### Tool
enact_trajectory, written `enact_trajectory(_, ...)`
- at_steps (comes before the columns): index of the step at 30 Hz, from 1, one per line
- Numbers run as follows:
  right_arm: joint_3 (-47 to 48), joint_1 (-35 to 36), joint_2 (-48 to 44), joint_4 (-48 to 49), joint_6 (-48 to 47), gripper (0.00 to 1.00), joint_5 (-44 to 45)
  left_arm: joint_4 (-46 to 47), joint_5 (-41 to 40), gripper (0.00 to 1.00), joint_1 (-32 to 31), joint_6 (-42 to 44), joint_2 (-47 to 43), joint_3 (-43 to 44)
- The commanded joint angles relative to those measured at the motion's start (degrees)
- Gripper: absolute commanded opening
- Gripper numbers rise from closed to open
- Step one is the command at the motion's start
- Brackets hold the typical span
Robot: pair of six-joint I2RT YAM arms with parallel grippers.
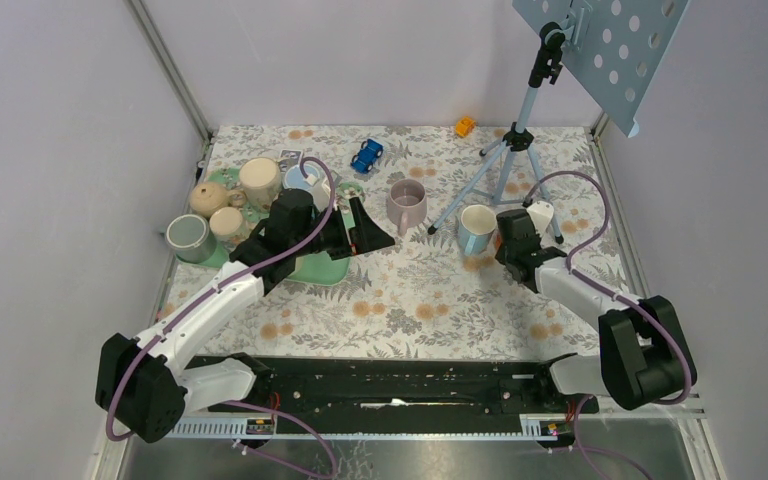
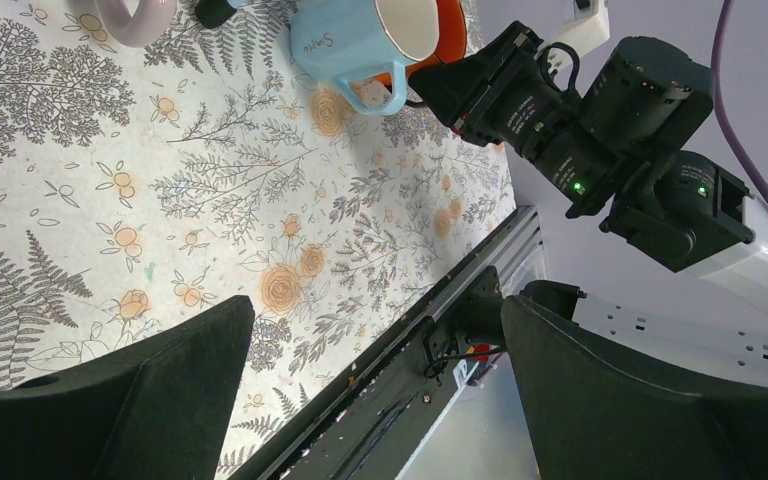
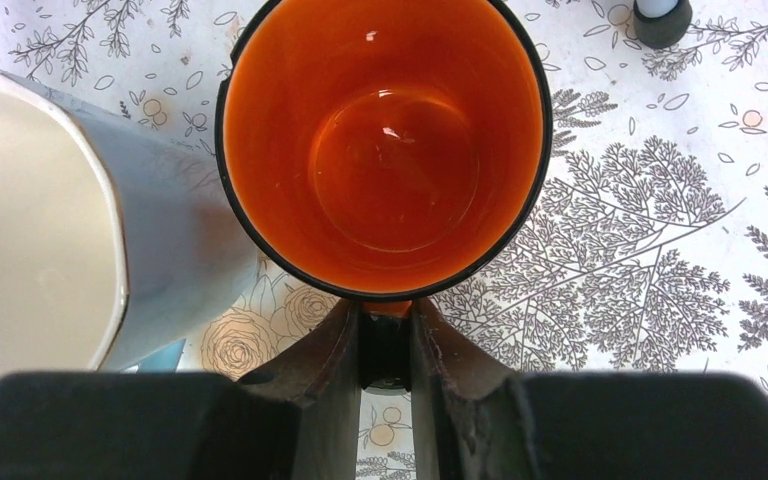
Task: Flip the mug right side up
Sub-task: Place the cup at the center of the board.
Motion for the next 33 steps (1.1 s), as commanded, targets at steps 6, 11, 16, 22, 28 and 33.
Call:
enact_trajectory(6, 5.1, -0.4, 3.4, 3.2, -2.5, 0.18, -2.8, 1.7, 0.0, 0.99, 0.3, 0.6, -0.9, 1.7)
enact_trajectory(11, 6.6, -0.4, 3.5, 1.3, -2.6, 0.24, -2.6, 1.7, 0.0, 0.99, 0.3, 0.8, -0.5, 2.0)
enact_trajectory(16, 6.6, -0.4, 2.6, -0.8, -2.3, 0.34, -2.3, 1.8, 0.2, 0.99, 0.4, 1.0, -0.3, 2.0)
enact_trajectory(22, 6.6, -0.4, 0.7, -2.5, -2.3, 0.39, -2.7, 2.0, 0.4, 0.99, 0.4, 1.1, 0.0, 1.8)
enact_trajectory(28, 6.9, -0.4, -2.9, -6.5, -1.9, 0.44, -2.4, 1.7, 0.0, 0.99, 0.3, 1.2, -0.1, 1.7)
enact_trajectory(33, 6.5, -0.4, -7.1, -10.0, -1.4, 0.54, -2.6, 1.2, -0.5, 0.99, 0.3, 1.5, -0.3, 1.8)
